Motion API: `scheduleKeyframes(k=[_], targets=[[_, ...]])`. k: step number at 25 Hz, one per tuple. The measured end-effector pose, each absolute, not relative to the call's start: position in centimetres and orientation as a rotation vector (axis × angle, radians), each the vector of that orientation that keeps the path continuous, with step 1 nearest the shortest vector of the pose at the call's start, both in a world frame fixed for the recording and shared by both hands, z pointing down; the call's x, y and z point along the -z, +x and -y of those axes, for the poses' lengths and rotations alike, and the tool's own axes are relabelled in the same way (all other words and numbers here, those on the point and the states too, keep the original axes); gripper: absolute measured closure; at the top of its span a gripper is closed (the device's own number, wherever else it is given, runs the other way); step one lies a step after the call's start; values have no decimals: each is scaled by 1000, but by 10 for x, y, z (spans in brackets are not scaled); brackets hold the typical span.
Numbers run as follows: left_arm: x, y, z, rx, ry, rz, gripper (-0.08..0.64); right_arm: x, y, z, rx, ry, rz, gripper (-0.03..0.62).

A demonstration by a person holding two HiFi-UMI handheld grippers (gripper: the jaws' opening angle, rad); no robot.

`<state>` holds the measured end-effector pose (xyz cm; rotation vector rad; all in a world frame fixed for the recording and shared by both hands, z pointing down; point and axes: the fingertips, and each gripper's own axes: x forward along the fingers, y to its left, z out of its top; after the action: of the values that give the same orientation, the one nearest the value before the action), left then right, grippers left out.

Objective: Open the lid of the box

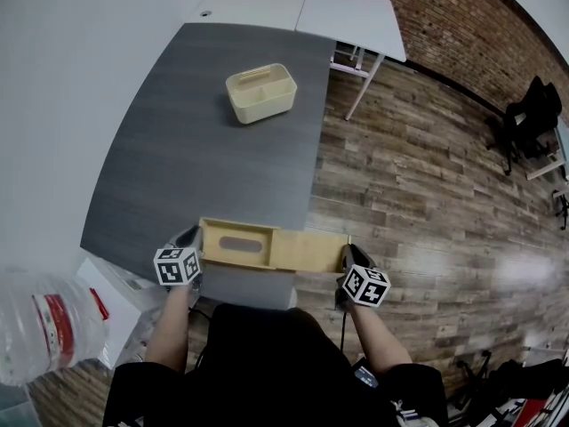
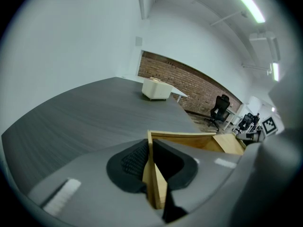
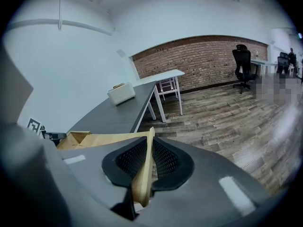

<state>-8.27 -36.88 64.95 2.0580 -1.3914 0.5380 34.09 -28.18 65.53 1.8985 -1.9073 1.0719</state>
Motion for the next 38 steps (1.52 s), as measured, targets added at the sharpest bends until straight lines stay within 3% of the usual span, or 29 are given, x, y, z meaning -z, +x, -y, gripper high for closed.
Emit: scheduleKeyframes(k=[16,24,28,38], targets=[[-646,-88,371,-501,2059,1466,528,-628,341,278,-855,1878,2035,497],[-550,-79,361,-80,2247,1613,516,-578,328,276,-552,1871,2279,550],[-513,-50,331,123,2357,1506,549,-558,313,275,-472,1868,2372,581],[-481,-16,265,125,2644,1315,560,-525,255,232,-407,1792,2523,589]])
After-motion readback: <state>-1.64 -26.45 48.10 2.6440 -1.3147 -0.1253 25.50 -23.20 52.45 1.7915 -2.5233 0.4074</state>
